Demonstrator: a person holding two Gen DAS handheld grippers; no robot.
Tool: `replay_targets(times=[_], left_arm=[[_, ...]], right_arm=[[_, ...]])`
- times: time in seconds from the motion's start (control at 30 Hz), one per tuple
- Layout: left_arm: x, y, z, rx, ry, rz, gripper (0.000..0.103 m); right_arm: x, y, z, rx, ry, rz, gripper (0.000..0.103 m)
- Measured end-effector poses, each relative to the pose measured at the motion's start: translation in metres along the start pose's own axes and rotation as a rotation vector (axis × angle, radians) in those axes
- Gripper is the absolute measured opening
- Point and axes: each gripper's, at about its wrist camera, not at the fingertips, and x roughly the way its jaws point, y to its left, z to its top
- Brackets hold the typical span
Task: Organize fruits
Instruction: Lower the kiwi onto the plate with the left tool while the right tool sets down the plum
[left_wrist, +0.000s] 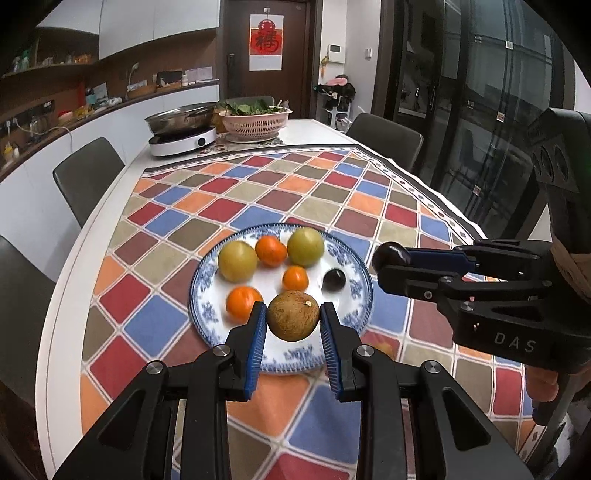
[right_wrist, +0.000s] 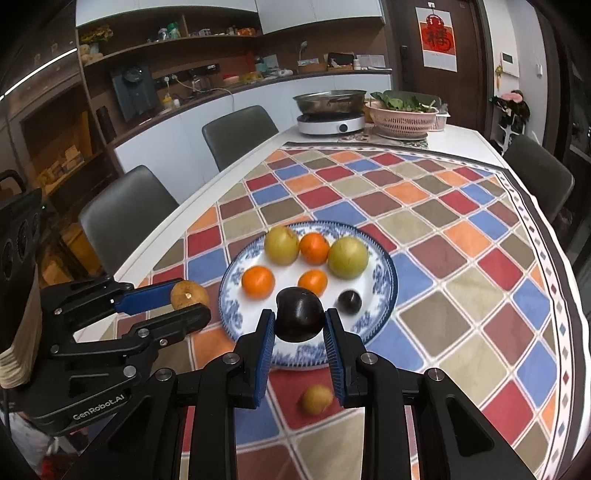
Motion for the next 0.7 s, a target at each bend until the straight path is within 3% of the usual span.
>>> replay_targets(times=[0.4,0.7], left_arm=[[0.042,0.018,0.03,-0.01,0.049,-0.021,0.029],[0.083,0.033,0.038,-0.047,0.131,-0.045,0.029]], right_arm=[[0.035,-0.015,0.031,0.012,0.039,0.0,0.028],[0.07,-0.027,0.037,0.018,0.105,-0.006,0.028]])
